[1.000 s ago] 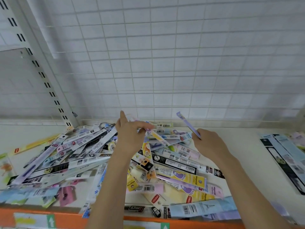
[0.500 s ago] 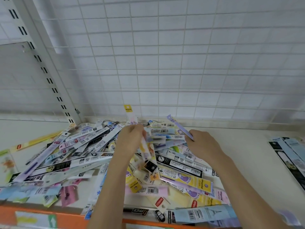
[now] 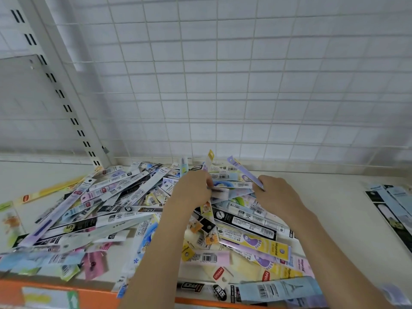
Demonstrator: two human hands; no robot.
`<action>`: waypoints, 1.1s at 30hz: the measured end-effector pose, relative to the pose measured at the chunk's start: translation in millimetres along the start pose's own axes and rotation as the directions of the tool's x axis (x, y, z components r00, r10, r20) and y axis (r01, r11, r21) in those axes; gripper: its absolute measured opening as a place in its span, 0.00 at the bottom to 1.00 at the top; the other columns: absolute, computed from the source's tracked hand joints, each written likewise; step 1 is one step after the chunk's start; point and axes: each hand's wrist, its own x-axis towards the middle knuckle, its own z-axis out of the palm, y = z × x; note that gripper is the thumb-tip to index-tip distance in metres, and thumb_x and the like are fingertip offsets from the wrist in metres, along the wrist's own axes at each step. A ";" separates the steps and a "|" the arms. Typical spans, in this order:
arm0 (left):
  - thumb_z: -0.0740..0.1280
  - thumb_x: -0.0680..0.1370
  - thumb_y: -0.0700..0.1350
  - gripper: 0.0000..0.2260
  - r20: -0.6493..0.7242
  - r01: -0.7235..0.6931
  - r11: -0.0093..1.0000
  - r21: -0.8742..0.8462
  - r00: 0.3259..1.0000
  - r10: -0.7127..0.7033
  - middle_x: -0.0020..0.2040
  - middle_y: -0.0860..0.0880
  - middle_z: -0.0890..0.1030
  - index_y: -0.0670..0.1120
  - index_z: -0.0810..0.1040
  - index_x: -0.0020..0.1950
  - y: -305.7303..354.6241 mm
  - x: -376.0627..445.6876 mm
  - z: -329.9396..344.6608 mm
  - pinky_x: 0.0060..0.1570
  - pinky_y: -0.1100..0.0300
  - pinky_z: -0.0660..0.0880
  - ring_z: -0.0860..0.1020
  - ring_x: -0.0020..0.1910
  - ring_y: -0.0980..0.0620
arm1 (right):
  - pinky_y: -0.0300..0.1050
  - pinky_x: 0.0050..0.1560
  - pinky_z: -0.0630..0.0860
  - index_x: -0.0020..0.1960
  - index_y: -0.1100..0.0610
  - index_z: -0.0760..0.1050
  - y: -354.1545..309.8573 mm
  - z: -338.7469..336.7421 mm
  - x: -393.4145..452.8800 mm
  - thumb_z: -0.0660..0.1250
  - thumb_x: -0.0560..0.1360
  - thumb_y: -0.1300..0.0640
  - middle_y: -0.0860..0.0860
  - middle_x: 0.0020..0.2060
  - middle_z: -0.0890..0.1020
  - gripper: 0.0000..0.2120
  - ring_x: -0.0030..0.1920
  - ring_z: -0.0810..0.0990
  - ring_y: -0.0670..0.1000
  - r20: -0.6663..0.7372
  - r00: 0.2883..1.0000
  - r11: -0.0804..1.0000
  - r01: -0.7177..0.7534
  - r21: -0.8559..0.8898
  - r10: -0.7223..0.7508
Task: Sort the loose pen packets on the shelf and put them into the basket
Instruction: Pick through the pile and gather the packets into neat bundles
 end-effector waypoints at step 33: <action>0.60 0.75 0.32 0.19 -0.054 0.084 0.812 -0.578 0.989 -0.141 0.57 0.46 0.76 0.49 0.72 0.62 -2.5 -41.8 -4.2 0.30 0.71 0.68 0.80 0.45 0.52 | 0.40 0.26 0.63 0.33 0.56 0.65 5.8 5.6 20.4 0.63 0.76 0.50 0.53 0.34 0.79 0.16 0.32 0.76 0.52 -0.033 0.941 0.930 -0.327 0.168 0.337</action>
